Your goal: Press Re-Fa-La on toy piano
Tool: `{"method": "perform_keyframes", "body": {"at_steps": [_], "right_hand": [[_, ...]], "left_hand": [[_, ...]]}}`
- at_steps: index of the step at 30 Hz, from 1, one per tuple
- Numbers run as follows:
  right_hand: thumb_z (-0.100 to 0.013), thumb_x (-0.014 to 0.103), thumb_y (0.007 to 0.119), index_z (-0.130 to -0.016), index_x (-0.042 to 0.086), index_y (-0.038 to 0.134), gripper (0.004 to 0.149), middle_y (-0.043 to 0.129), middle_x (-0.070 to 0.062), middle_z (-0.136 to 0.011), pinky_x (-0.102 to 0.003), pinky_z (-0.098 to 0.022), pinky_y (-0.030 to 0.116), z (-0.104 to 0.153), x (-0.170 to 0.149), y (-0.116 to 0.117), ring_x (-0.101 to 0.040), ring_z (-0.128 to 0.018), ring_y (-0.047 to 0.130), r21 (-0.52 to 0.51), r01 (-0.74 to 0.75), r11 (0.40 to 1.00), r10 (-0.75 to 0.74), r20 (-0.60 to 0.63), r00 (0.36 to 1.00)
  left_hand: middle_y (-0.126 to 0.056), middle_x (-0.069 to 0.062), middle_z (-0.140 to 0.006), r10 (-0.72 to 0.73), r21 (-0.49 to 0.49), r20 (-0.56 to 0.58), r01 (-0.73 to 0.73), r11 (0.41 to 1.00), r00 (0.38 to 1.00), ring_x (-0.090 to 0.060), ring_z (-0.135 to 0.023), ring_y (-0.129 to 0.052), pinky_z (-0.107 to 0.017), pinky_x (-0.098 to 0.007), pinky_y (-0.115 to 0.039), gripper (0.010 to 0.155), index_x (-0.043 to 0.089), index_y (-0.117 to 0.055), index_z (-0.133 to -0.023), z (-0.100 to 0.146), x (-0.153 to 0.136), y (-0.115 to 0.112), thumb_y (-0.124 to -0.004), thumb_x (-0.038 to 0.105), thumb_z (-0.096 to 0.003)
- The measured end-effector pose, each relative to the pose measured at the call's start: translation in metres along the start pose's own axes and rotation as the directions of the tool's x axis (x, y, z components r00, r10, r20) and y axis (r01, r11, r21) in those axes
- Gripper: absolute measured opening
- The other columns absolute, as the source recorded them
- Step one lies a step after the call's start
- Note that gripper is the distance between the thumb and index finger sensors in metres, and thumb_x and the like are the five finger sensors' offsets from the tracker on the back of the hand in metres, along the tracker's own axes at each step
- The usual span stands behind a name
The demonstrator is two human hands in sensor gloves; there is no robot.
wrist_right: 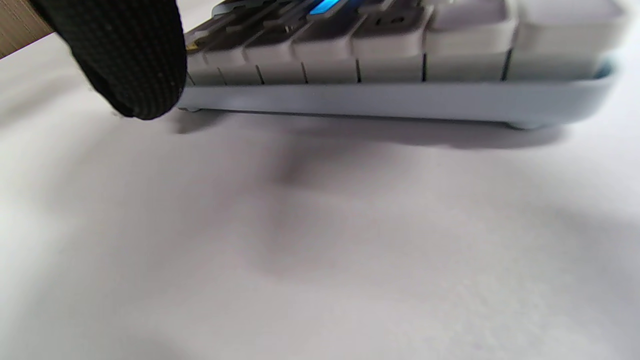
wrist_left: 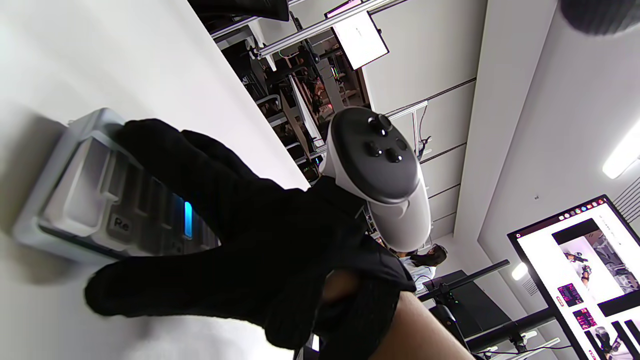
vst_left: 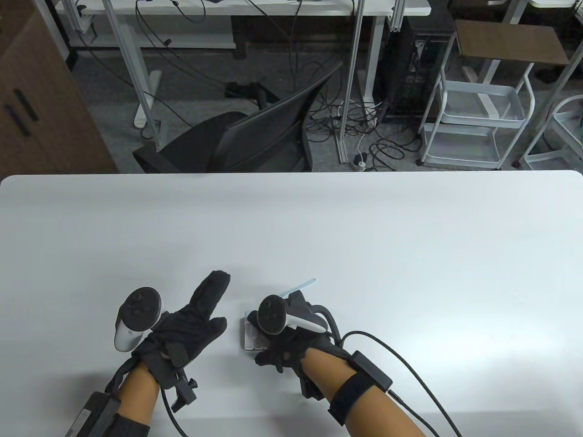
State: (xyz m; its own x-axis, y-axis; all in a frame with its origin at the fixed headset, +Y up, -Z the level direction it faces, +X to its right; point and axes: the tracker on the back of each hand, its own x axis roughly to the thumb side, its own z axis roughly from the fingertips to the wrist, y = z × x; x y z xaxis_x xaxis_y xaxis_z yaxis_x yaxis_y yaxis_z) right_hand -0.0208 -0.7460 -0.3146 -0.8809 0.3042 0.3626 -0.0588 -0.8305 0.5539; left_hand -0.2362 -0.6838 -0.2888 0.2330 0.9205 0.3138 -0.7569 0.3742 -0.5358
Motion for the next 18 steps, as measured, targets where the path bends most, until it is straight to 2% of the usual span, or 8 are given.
{"method": "perform_keyframes", "body": {"at_steps": [12, 15, 18], "right_hand": [[-0.043, 0.056, 0.094, -0.108, 0.036, 0.035, 0.09, 0.021, -0.006, -0.114, -0.071, -0.069, 0.022, 0.0, -0.002, 0.0, -0.045, -0.109, 0.024, 0.013, 0.013, 1.0, -0.013, 0.005, 1.0], [-0.042, 0.057, 0.094, -0.109, 0.034, 0.034, 0.092, 0.022, -0.006, -0.114, -0.071, -0.069, 0.022, 0.0, -0.004, -0.006, -0.046, -0.109, 0.025, 0.022, 0.062, 0.998, -0.062, 0.014, 0.998], [-0.042, 0.058, 0.094, -0.108, 0.034, 0.033, 0.093, 0.021, -0.007, -0.114, -0.071, -0.069, 0.022, 0.008, -0.007, -0.02, -0.046, -0.108, 0.026, -0.022, 0.122, 0.992, -0.121, 0.041, 0.992]], "left_hand": [[-0.004, -0.004, -0.118, 0.0, -0.006, -0.001, 0.0, 1.0, 1.0, -0.04, -0.11, 0.002, -0.063, -0.071, -0.009, 0.092, 0.035, -0.019, -0.114, -0.001, 0.0, -0.001, -0.064, 0.08, -0.0482], [-0.004, -0.004, -0.118, 0.002, -0.006, -0.002, -0.002, 1.0, 1.0, -0.04, -0.11, 0.002, -0.063, -0.071, -0.009, 0.092, 0.035, -0.019, -0.114, -0.001, 0.0, -0.001, -0.064, 0.08, -0.0482], [-0.004, -0.004, -0.118, 0.006, -0.002, -0.002, -0.006, 1.0, 1.0, -0.04, -0.11, 0.002, -0.063, -0.071, -0.009, 0.092, 0.035, -0.019, -0.114, -0.001, 0.0, -0.001, -0.064, 0.08, -0.0482]]}}
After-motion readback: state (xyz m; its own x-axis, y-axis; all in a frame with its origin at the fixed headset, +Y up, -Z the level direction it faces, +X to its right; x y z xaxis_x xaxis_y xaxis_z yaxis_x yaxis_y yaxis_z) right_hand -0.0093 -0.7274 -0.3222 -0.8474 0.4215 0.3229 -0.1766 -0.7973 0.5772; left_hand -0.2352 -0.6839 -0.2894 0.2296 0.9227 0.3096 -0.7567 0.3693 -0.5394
